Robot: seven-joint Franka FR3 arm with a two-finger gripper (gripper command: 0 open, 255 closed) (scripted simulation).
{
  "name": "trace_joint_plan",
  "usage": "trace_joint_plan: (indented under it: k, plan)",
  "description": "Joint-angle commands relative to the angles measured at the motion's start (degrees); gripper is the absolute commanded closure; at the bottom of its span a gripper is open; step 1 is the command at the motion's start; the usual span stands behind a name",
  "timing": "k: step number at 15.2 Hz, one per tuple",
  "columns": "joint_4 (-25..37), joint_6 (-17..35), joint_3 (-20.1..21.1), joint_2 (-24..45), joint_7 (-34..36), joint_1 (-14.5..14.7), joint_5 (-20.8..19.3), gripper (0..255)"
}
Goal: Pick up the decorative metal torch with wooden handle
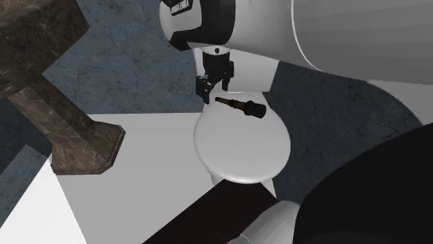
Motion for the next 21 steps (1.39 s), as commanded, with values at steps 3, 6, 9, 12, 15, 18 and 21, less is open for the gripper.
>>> trace_joint_plan:
  k: [3,6,9,12,15,18,21]
  plan:
    - [3.41,3.66,-4.38,8.83,-7.00,-0.08,2.45,0]
    - [6.98,5.50,-6.82,16.07,-12.46,-0.51,5.65,0]
    - [11.25,6.66,-8.31,23.75,-18.07,-1.75,9.66,0]
    - [16.25,7.06,-8.64,31.58,-23.34,-3.97,13.85,0]
    - [21.99,6.75,-7.98,39.29,-27.84,-7.03,17.58,0]
    - [28.54,5.82,-6.71,46.81,-31.37,-10.55,20.54,0]
    - [36.02,4.33,-5.24,54.26,-34.00,-14.24,22.74,0]
